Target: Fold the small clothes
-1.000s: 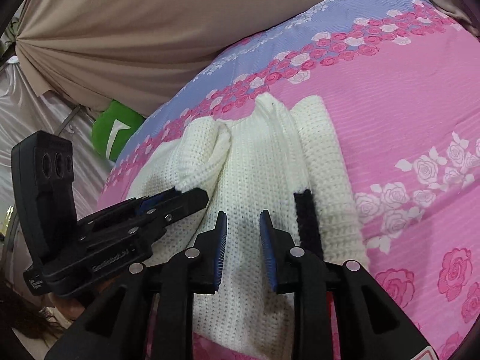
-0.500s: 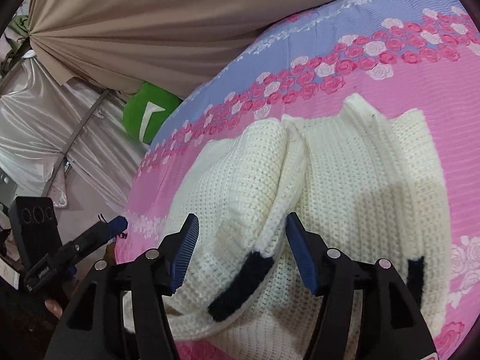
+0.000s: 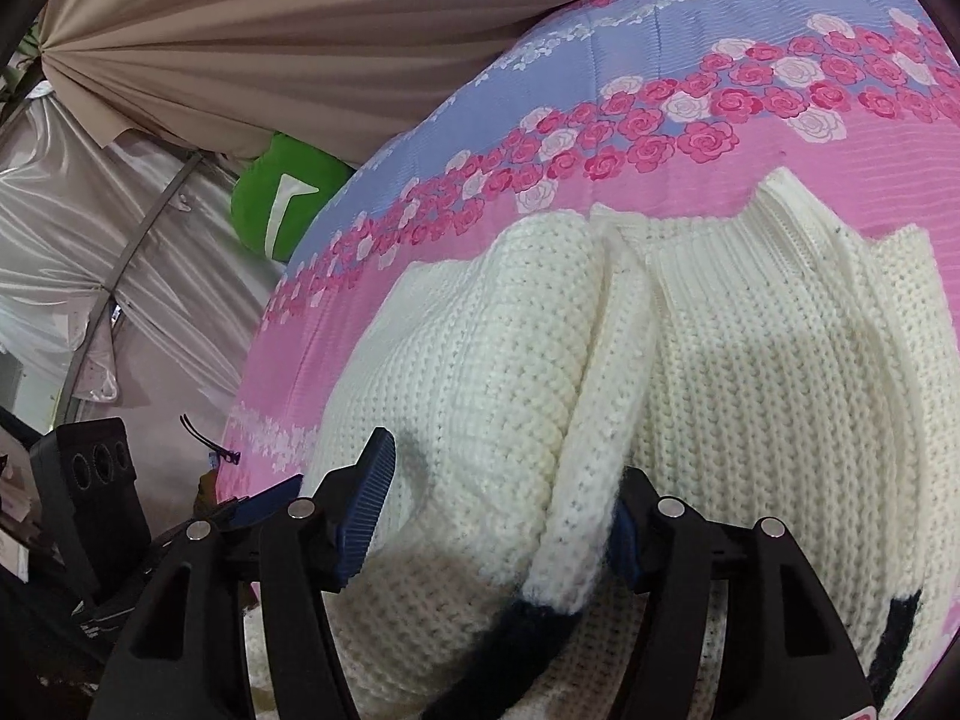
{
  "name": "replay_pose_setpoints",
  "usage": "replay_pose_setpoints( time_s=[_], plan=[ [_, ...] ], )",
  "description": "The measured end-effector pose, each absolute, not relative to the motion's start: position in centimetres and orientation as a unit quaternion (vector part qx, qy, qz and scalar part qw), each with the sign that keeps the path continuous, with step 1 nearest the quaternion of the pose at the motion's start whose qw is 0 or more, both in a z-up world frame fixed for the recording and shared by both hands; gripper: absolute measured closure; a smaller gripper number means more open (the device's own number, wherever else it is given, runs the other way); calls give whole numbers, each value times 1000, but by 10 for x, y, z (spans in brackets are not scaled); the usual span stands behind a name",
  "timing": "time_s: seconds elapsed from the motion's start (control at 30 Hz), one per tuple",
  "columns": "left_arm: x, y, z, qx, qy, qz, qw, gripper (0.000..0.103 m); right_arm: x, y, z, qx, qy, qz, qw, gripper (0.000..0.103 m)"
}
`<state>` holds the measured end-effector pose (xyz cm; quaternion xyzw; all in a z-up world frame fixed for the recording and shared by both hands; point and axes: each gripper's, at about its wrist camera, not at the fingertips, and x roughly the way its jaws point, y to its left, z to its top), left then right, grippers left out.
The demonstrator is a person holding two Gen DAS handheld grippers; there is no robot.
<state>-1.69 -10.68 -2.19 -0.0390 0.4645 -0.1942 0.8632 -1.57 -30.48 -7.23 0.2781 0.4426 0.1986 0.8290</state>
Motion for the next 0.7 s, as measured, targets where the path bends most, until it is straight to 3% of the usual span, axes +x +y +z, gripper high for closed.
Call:
replay_pose_setpoints(
  time_s=[0.47, 0.6, 0.7],
  plan=[
    [-15, -106, -25, -44, 469, -187, 862, 51, -14, -302, -72, 266, 447, 196, 832, 40],
    [-37, -108, -6, -49, 446, -262, 854, 50, -12, -308, -70, 269, 450, 201, 828, 40],
    [-62, -126, 10, -22, 412, -346, 843, 41, -8, -316, -70, 275, 457, 207, 820, 40]
  ],
)
